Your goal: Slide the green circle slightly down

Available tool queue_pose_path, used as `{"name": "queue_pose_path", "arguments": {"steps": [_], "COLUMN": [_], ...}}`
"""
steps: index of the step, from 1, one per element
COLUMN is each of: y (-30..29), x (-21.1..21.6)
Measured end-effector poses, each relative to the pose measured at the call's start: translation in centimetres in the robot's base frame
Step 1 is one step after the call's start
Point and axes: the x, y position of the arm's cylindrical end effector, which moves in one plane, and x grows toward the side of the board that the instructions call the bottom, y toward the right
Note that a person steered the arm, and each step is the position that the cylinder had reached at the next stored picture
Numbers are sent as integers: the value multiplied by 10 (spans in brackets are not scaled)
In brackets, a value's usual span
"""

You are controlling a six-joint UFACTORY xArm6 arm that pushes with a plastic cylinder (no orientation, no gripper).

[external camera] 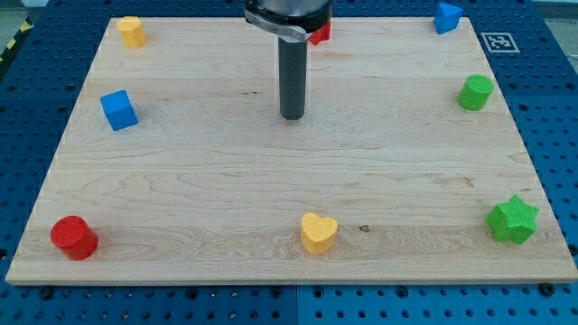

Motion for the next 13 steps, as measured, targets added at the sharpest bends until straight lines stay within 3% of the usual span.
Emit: {"name": "queue_pose_path", "arguments": {"steps": [1,3,5,6,7,9,13], "y": [9,134,142,180,225,264,263], "x": [0,1,25,-46,-81,-81,18]}}
